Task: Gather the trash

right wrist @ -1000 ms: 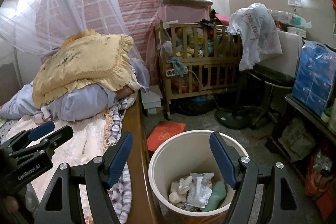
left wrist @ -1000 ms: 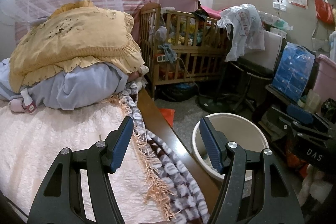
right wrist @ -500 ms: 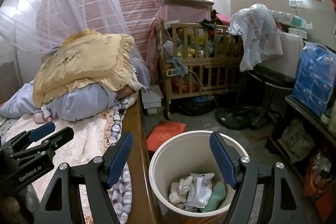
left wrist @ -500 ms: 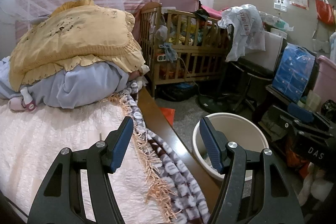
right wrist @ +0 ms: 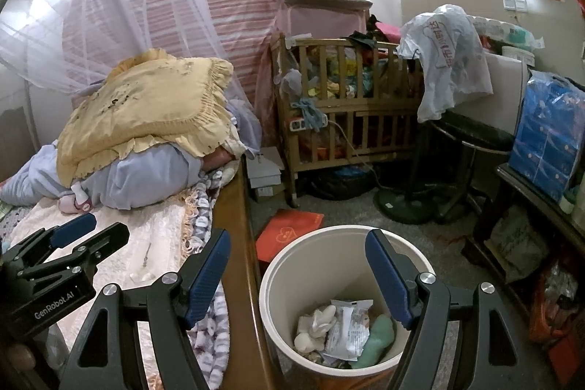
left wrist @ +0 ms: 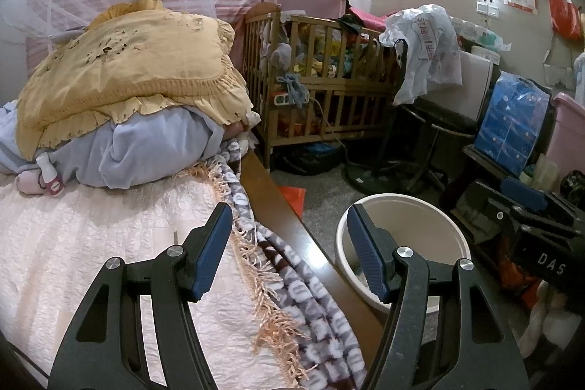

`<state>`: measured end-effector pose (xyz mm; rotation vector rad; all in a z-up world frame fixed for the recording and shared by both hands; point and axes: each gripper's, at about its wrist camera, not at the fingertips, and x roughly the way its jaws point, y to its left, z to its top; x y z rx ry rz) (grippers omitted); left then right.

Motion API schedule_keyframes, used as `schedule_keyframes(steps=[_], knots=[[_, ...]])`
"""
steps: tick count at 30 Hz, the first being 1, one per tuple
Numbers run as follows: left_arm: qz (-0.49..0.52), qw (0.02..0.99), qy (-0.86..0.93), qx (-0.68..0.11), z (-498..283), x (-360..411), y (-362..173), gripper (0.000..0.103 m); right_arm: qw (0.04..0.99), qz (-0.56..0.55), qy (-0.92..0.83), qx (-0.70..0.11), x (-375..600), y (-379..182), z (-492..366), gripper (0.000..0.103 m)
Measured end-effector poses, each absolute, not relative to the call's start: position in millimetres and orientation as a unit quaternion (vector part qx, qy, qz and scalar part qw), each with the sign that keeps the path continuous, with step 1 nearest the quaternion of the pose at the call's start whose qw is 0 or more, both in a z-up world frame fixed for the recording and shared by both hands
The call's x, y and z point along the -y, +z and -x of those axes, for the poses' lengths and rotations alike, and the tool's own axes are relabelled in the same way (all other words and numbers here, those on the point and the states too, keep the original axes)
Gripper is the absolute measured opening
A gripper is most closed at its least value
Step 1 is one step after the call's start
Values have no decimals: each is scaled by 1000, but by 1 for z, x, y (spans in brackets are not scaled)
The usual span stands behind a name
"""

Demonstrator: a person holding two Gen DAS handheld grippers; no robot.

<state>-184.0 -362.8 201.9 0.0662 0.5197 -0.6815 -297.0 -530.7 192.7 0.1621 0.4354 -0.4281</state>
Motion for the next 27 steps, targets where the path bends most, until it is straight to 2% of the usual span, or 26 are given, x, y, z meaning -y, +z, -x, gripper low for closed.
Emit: schedule_keyframes(steps=[22,27], knots=[[-40,907,-333,-253,183,361,197,64,950,-83,-208,-218,538,189,299,75],[-44,905,-338,-255,181,362,195,64,950,-85,-208,-219,541,188,301,79]])
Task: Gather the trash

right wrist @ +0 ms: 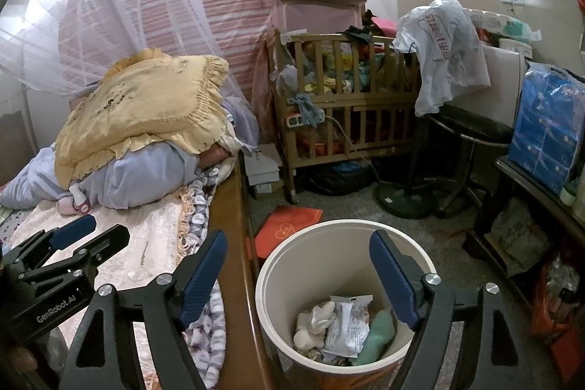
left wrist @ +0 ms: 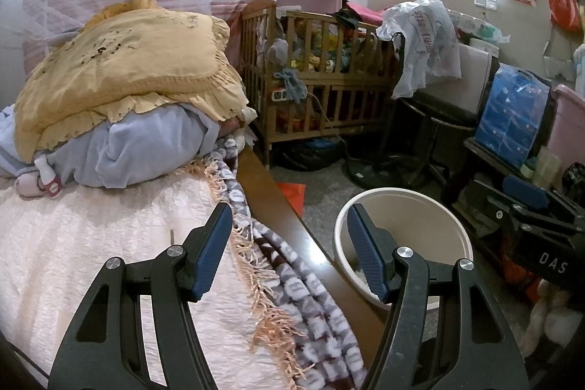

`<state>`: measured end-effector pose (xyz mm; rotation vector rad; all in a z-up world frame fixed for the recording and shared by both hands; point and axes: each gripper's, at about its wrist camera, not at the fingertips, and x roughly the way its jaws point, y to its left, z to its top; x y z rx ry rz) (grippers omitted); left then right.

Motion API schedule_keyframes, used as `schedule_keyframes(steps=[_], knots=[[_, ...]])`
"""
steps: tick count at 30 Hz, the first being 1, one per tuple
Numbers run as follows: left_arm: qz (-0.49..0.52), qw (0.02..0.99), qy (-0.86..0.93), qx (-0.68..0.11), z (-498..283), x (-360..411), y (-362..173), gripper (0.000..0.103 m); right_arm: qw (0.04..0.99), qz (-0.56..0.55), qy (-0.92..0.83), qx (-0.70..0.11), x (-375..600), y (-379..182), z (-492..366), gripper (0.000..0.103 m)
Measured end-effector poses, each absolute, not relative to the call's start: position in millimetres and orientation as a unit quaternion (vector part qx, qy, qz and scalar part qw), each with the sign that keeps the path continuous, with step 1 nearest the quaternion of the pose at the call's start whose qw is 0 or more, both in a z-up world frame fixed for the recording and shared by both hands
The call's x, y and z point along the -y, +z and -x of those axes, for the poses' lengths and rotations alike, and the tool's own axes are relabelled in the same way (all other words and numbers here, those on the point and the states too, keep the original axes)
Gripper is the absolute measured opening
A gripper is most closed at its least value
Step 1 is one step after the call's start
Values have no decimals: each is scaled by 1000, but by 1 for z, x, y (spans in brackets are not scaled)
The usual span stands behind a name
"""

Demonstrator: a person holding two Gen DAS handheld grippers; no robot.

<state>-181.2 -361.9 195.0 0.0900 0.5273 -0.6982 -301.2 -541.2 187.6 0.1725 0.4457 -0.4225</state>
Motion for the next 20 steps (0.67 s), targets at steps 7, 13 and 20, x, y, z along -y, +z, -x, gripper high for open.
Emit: schedule_keyframes(steps=[7,13,20], knots=[[-50,902,-343,-258,181,365,194,64,949,-86,-208,-221,543,186,302,79],[-48,898,-351,-261,179,366,192,64,947,-89,-209,-228,541,180,300,79],[-49,903,-334,-264,174,344,184,64,948,-85,-192,-238,525,177,285,80]])
